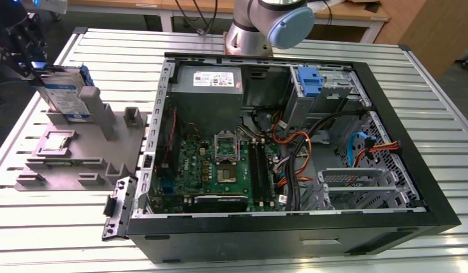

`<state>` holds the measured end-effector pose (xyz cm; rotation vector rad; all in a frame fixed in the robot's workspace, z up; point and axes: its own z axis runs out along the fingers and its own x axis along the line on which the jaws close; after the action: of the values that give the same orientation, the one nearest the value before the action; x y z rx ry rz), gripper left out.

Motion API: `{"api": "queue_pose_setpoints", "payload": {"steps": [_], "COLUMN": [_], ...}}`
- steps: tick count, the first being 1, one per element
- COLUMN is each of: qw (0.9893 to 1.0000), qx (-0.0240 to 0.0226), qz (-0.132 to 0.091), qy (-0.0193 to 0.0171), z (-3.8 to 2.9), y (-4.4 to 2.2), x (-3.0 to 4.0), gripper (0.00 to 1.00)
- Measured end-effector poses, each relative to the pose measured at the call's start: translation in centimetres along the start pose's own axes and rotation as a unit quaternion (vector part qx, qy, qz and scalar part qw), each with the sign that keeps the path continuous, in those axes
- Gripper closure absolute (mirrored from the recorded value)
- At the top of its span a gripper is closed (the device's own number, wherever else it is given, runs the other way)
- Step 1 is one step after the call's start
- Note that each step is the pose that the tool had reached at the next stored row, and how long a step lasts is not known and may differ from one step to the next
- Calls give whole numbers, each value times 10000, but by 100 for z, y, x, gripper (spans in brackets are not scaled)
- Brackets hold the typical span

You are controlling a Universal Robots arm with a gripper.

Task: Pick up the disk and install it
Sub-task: 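Pick up the disk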

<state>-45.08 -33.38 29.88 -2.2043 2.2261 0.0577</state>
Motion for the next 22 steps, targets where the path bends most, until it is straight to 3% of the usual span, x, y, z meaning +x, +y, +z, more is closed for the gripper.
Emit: {"api": "queue_pose_setpoints", "payload": {"steps": [9,22], "qw": [9998,9998], "qx": [8,9], "qz": [195,197], "qy": [-4,-4], "z": [43,86], "y": [24,24], "x": [-22,-21], "gripper": [52,52]}}
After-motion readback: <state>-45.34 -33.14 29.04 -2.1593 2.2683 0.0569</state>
